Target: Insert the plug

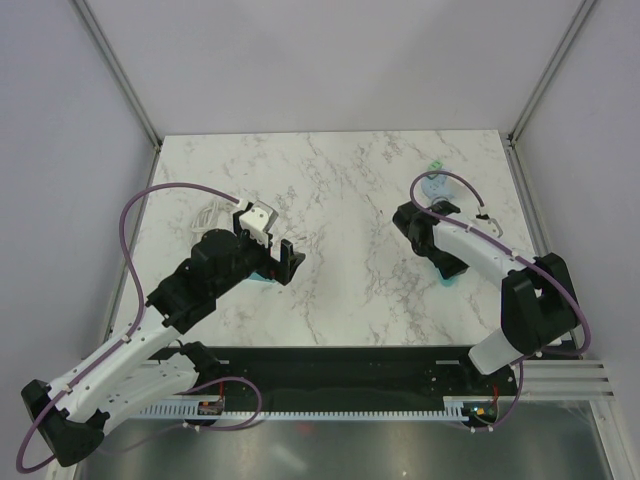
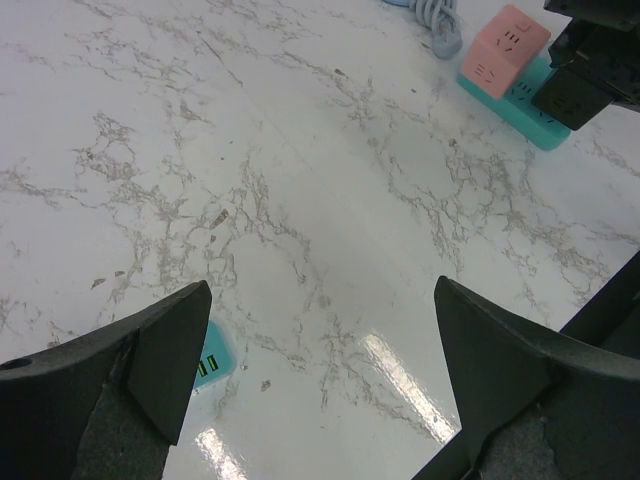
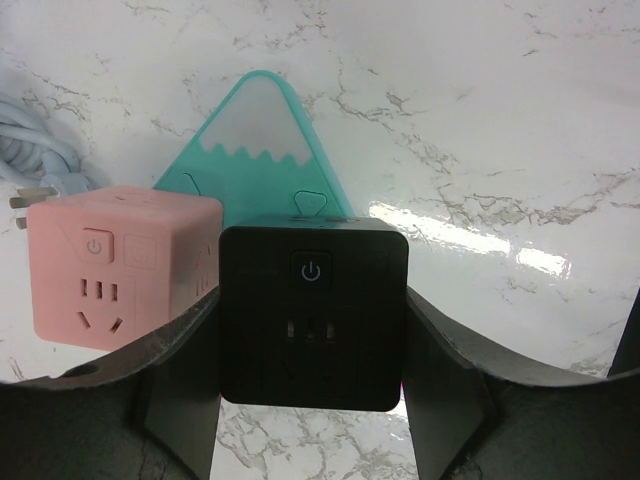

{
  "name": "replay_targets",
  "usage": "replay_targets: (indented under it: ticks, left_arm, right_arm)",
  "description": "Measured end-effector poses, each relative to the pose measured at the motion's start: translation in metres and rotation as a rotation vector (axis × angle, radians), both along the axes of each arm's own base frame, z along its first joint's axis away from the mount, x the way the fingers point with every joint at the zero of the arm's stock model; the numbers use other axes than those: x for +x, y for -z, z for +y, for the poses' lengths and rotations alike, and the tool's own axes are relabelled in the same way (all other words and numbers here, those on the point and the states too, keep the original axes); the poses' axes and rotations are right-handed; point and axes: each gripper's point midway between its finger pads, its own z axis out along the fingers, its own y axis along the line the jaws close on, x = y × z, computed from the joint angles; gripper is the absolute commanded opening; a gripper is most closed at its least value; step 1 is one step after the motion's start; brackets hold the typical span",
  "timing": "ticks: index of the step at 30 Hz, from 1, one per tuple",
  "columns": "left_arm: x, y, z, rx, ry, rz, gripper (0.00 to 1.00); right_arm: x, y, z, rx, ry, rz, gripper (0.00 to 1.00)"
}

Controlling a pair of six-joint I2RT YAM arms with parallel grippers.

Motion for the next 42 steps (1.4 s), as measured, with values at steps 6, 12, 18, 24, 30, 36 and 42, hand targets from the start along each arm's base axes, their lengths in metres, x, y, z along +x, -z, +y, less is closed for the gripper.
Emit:
replay_targets:
  ticks: [6, 12, 18, 24, 30, 36, 42]
  left_arm:
    - [0.0, 0.0, 0.0, -0.001, 0.0, -0.001, 1.0]
    - [-0.001, -0.002, 0.001, -0.004, 0.0, -0.005, 1.0]
    - [-0.001, -0.002, 0.001, -0.005, -0.001, -0.006, 1.0]
    - [-0.001, -0.003, 0.001, -0.007, -0.002, -0.009, 1.0]
    - [-0.001, -0.003, 0.001, -0.007, -0.003, -0.009, 1.0]
    - [0.0, -0.004, 0.001, -0.008, -0.003, -0.011, 1.0]
    - [0.0, -0.005, 0.001, -0.011, -0.003, -0.014, 1.0]
  right_arm:
    - [-0.003, 0.004, 0.0, 0.001, 0.001, 0.009, 0.0]
    - [-0.002, 0.004, 0.0, 0.003, 0.003, 0.007, 0.0]
    - [-0.002, 0.004, -0.001, -0.004, 0.002, 0.001, 0.0]
    - [0.0, 0.008, -0.001, -0.005, 0.005, -0.001, 0.0]
    - [0.001, 0.011, -0.001, -0.008, 0.007, 0.0, 0.0]
    - [0.002, 0.014, -0.001, -0.015, 0.014, -0.004, 0.0]
    - [0.002, 0.016, -0.003, -0.03, 0.01, -0.013, 0.0]
